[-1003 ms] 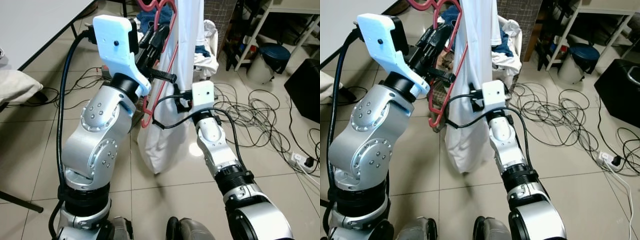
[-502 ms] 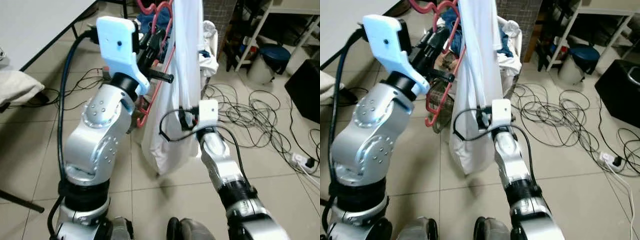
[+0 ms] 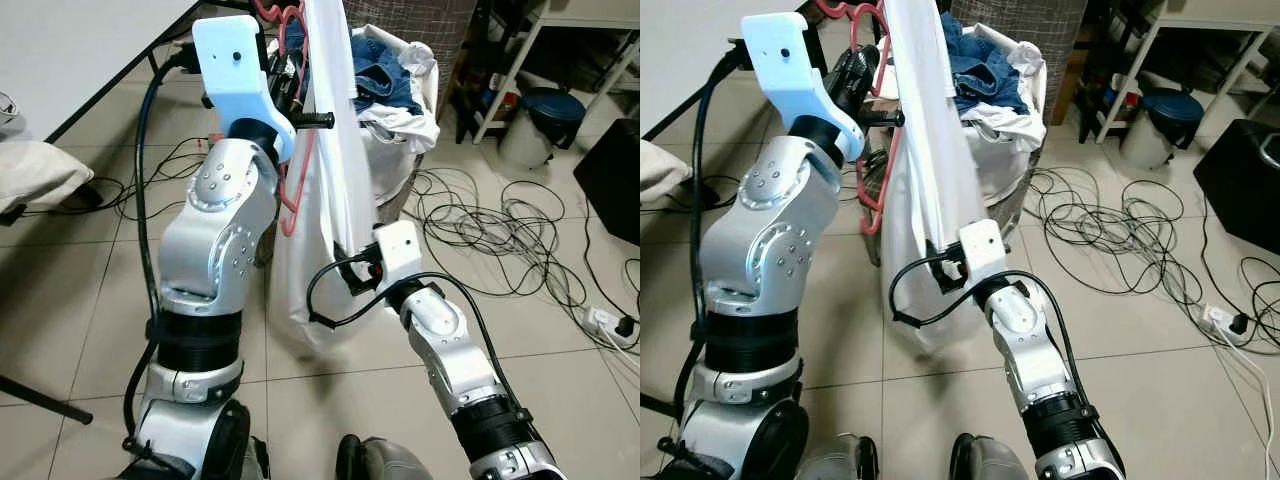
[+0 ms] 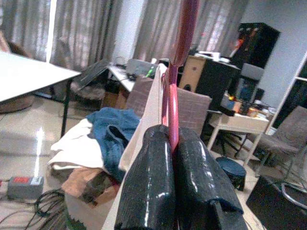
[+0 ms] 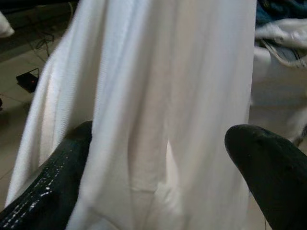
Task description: Hang hanger
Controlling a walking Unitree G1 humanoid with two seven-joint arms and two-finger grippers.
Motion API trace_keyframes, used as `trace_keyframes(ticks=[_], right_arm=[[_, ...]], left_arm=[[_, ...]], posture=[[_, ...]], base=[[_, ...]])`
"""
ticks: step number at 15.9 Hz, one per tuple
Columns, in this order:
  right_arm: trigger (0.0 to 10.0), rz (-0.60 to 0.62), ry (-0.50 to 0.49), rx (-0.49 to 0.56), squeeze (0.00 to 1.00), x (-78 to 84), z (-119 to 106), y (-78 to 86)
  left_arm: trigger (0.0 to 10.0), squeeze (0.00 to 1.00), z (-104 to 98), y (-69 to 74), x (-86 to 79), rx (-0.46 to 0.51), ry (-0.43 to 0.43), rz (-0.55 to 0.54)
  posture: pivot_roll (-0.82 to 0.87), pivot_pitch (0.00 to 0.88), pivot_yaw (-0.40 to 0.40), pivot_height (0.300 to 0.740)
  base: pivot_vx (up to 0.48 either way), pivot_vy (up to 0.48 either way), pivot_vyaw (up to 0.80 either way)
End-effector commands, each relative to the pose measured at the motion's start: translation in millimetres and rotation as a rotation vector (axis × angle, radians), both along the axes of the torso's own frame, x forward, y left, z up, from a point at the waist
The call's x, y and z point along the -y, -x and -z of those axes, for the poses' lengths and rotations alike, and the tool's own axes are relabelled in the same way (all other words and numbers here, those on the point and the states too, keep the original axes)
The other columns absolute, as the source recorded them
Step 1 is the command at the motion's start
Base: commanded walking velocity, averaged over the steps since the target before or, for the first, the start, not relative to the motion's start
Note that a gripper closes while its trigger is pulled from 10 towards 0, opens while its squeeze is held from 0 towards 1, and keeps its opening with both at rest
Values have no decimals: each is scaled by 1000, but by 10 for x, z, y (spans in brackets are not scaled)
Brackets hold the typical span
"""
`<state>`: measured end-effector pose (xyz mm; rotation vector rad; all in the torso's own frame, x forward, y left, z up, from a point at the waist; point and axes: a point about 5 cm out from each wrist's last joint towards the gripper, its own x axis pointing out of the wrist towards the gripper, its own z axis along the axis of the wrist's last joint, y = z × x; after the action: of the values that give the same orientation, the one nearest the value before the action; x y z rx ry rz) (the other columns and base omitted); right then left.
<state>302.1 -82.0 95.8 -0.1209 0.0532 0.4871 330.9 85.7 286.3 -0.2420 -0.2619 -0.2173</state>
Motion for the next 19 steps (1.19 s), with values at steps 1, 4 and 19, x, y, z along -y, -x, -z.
trace_keyframes(ticks=[1,4,19], right_arm=[[510,-33,27,25,0,-35,-27,38],[0,-138,32,73,0,-236,-138,107],[10000,-241,158,274,0,-298,-381,116]], left_arm=[[10000,0,-206,19,-2,82,47,-20],[10000,0,-299,-111,17,46,215,-79],[10000,0,-412,-142,58,168,121,-110]], posture=[[-34,104,-12,740],[-32,107,-27,740],[-37,107,-26,740]], base=[[0,0,0],[0,0,0],[0,0,0]])
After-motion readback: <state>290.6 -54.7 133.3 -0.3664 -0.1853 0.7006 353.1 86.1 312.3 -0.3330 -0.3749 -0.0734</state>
